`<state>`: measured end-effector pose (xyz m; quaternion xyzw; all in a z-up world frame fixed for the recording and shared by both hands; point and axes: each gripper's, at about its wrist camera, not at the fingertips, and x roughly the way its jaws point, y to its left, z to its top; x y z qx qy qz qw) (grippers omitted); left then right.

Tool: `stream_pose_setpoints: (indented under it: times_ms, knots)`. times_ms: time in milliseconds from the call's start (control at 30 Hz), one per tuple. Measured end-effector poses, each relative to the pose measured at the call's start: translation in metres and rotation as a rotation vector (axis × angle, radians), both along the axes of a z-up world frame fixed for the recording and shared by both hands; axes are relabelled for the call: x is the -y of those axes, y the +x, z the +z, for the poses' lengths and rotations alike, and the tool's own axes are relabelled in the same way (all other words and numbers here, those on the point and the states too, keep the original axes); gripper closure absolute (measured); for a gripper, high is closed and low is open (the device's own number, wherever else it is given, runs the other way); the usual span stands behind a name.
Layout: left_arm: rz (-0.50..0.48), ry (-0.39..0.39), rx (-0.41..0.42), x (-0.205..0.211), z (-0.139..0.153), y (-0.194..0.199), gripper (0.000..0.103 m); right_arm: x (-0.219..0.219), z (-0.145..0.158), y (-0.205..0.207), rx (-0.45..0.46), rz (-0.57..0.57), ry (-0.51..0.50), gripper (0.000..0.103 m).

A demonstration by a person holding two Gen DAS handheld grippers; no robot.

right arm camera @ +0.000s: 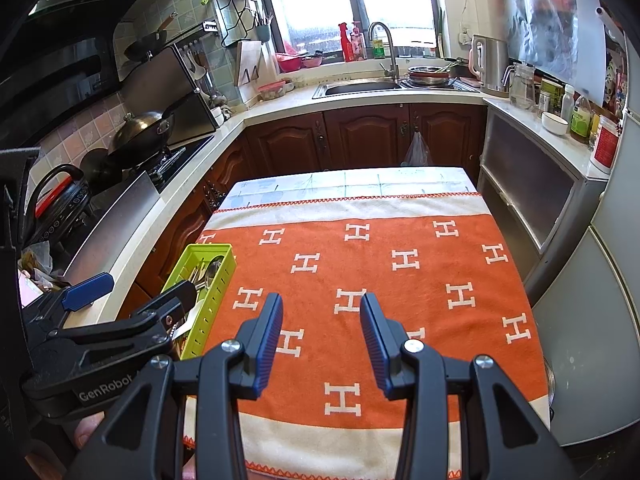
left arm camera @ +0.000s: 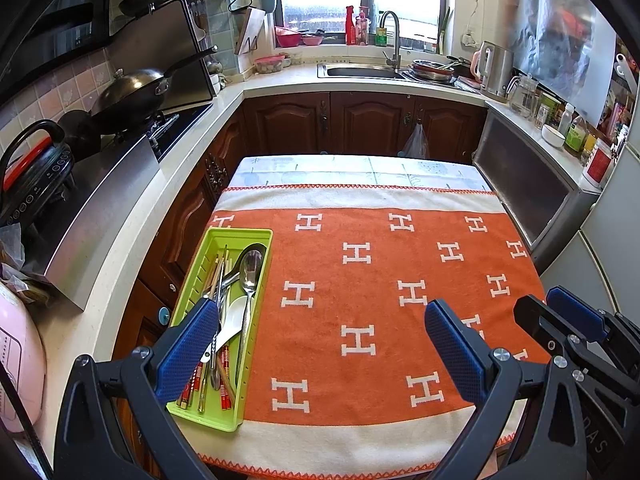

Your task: Organize utensils

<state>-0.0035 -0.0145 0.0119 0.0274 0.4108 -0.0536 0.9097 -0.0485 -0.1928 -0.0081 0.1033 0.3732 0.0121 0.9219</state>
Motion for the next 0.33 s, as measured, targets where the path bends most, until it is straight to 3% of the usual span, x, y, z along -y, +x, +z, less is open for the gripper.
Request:
stream_pose_setpoints:
  times_ms: [333]
  knots:
    - [0.000,0.002,-0.008,0.0004,-0.0028,-0.0001,0.001,0.0003,0.0001,0.0004,-0.001,0.001,0.003,0.062]
